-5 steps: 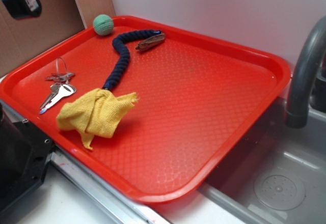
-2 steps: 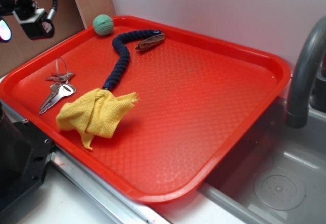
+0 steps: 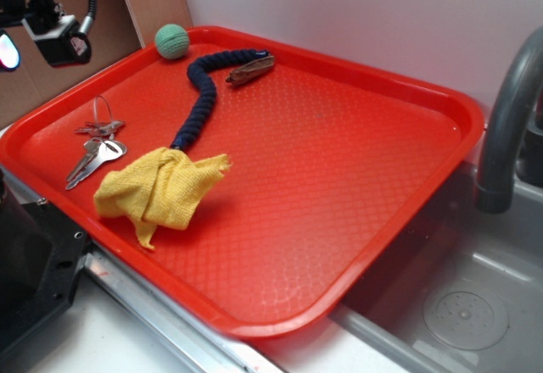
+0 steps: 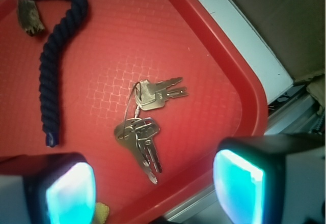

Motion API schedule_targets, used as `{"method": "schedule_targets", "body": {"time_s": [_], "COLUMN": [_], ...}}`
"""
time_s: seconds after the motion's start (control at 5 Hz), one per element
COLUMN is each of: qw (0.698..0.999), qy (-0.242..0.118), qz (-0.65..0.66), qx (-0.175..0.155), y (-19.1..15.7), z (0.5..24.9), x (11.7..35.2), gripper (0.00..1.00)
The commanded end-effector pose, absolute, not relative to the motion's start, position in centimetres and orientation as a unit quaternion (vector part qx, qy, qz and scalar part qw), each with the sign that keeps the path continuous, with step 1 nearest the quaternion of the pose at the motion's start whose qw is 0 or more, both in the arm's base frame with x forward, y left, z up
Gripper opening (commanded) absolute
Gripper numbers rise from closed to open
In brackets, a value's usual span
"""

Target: Grab the silver keys.

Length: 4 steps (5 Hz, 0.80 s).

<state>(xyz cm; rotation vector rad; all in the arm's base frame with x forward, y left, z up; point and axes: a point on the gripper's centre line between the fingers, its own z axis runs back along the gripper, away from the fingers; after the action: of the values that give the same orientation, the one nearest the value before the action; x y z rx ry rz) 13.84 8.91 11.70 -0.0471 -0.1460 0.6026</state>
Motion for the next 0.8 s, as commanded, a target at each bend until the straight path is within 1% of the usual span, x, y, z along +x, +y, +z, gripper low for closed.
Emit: {"method": "schedule_targets", "body": {"time_s": [0.0, 0.2, 0.4, 0.6], "qw": [0.931, 0.935, 0.939, 0.938], "qy": [-0.075, -0.068, -0.063, -0.055], "qz": [0.348, 0.342, 0.334, 0.338], "qx": [-0.072, -0.06, -0.049, -0.052], "y": [9.7, 9.4, 9.2, 9.3], "z": [7.4, 6.2, 5.9, 5.2], "x": [15.6, 16.2, 16.7, 17.1], "gripper": [1.0, 1.0, 1.0, 1.0]}}
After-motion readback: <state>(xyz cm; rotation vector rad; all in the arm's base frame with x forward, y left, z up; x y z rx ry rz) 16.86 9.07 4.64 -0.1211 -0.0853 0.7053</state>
